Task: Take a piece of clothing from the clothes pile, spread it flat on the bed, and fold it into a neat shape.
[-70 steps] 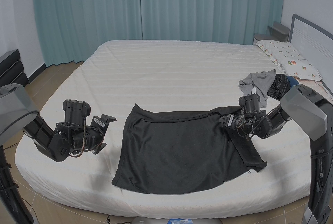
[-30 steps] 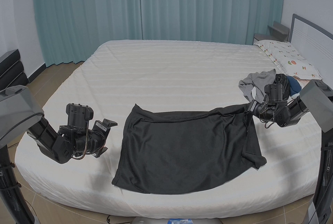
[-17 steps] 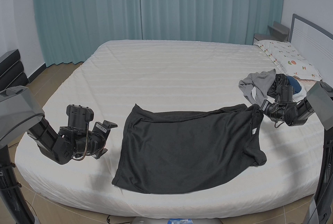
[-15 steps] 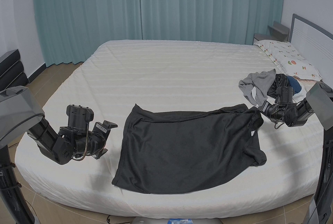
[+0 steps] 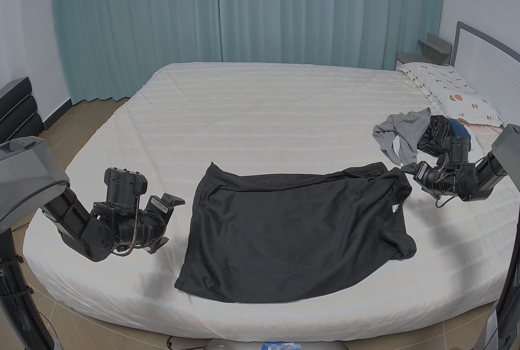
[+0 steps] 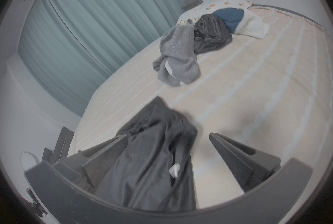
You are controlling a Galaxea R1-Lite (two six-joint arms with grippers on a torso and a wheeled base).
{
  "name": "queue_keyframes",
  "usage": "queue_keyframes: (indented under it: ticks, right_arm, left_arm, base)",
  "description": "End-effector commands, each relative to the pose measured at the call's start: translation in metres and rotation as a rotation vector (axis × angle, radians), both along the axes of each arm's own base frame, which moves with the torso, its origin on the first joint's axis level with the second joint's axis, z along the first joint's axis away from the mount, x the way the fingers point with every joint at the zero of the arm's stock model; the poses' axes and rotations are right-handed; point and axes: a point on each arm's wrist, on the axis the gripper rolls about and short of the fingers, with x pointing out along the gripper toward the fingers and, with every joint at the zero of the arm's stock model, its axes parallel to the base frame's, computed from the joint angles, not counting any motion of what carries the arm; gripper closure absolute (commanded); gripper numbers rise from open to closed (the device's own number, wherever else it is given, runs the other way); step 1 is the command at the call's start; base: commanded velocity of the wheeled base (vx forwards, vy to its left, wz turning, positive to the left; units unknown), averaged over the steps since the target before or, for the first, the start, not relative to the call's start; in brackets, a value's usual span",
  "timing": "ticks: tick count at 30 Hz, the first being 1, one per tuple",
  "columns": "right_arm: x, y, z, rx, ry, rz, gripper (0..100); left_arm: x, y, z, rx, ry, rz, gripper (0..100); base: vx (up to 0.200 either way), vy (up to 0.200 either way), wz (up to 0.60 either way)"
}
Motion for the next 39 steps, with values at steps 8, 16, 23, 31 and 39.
queue_keyframes:
  ticks: [8, 16, 23, 31, 39]
  right_arm:
    - [-0.116, 0.028, 0.003, 0.025, -0.009, 0.08, 0]
    - [-0.125, 0.038, -0.002, 0.029, 0.025, 0.1, 0]
    - [-0.106, 0.066, -0.009, -0.032, 0.033, 0.131, 0]
    - [-0.067, 0.088, -0.024, -0.14, 0.127, 0.185, 0]
    - [-0.043, 0.092, -0.037, -0.299, 0.136, 0.19, 0]
  left_arm:
    - [-0.026, -0.013, -0.008, 0.008, -0.009, -0.061, 0]
    - [-0.036, -0.023, -0.017, 0.077, 0.015, -0.119, 0]
    - [-0.033, -0.026, -0.024, 0.098, 0.025, -0.11, 0]
    - [-0.03, -0.026, -0.028, 0.101, 0.031, -0.104, 0]
    - [-0.029, -0.025, -0.03, 0.103, 0.038, -0.101, 0]
  base:
    - [-0.2, 0.0, 0.0]
    - [-0.075, 0.0, 0.0]
    - [0.0, 0.0, 0.0]
    - [0.0, 0.0, 0.0]
    - [0.0, 0.0, 0.0]
